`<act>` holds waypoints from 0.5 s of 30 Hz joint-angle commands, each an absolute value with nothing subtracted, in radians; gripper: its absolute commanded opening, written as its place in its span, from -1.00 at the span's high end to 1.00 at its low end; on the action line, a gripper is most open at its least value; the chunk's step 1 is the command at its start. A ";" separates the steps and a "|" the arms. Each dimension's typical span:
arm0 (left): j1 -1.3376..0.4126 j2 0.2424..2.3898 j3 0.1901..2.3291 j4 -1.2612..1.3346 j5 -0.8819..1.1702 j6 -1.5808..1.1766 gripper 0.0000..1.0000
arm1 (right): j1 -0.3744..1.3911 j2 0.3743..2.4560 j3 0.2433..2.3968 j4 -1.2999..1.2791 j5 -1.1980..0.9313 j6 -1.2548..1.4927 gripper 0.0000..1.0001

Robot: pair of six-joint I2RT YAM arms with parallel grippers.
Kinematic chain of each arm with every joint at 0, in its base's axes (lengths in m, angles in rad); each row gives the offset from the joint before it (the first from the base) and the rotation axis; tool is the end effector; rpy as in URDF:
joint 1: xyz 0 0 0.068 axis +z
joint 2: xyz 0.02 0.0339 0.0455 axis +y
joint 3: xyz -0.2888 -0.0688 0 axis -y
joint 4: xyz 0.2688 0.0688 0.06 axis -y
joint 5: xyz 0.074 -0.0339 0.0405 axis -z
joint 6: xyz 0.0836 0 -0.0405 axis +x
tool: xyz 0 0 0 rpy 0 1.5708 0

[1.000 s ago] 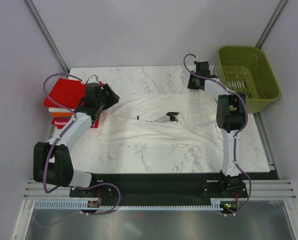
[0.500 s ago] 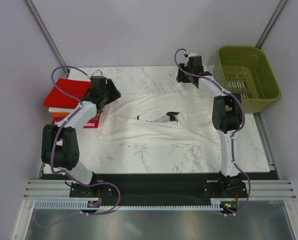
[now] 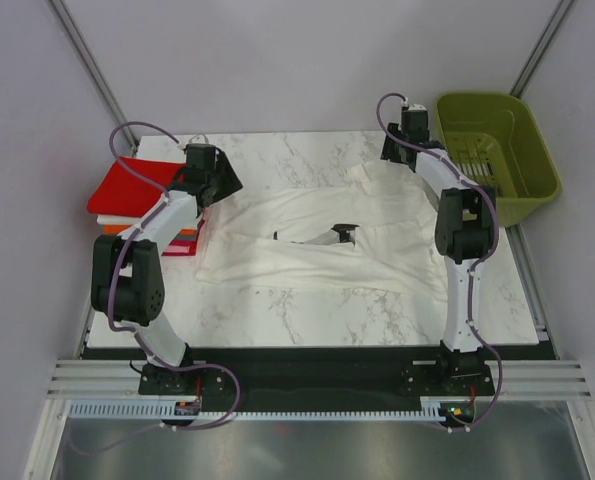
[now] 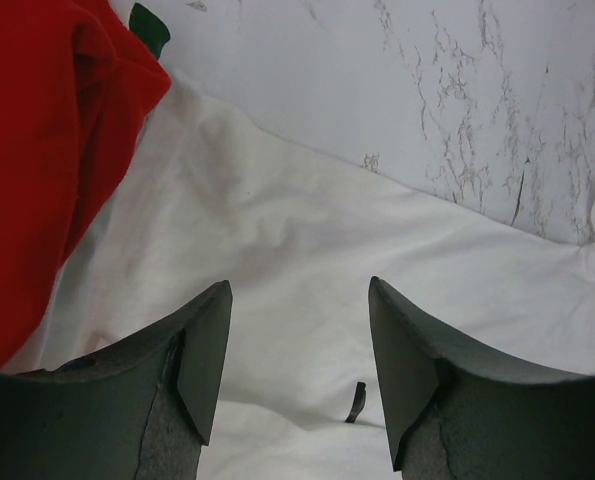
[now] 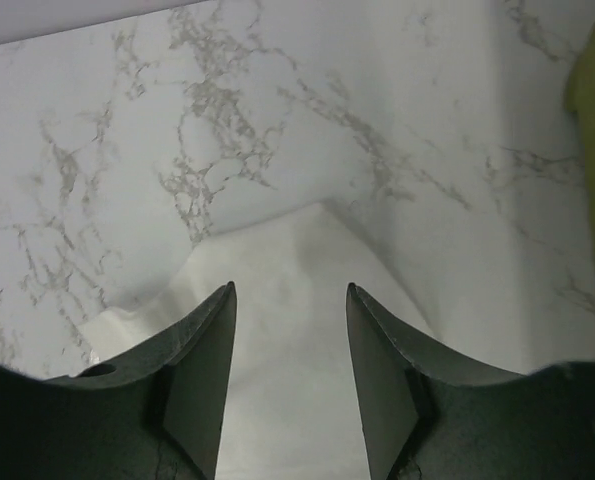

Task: Fold and stack the t-shirts
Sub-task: Fold the tshirt

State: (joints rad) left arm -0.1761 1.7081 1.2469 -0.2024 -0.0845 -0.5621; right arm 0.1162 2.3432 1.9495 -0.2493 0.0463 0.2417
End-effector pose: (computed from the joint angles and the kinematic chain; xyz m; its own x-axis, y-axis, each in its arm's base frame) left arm 0.4451 -0.0720 0.2368 -0.5713 -0.4378 -0.6943 -0.2309 0.8974 -0.3759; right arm 0.6151 0.0679 0.1782 -0.5972 0.1710 -0.7837 0.0658 0.9842 0.1646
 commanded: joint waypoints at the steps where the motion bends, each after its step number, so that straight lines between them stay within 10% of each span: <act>1: -0.178 1.721 1.301 -0.219 -0.112 -0.515 -0.29 | 0.118 2.390 2.051 -0.273 0.097 0.249 -0.11; 15: -0.179 1.778 1.359 -0.248 -0.155 -0.482 -0.29 | 0.123 2.562 2.198 -0.327 0.095 0.235 0.13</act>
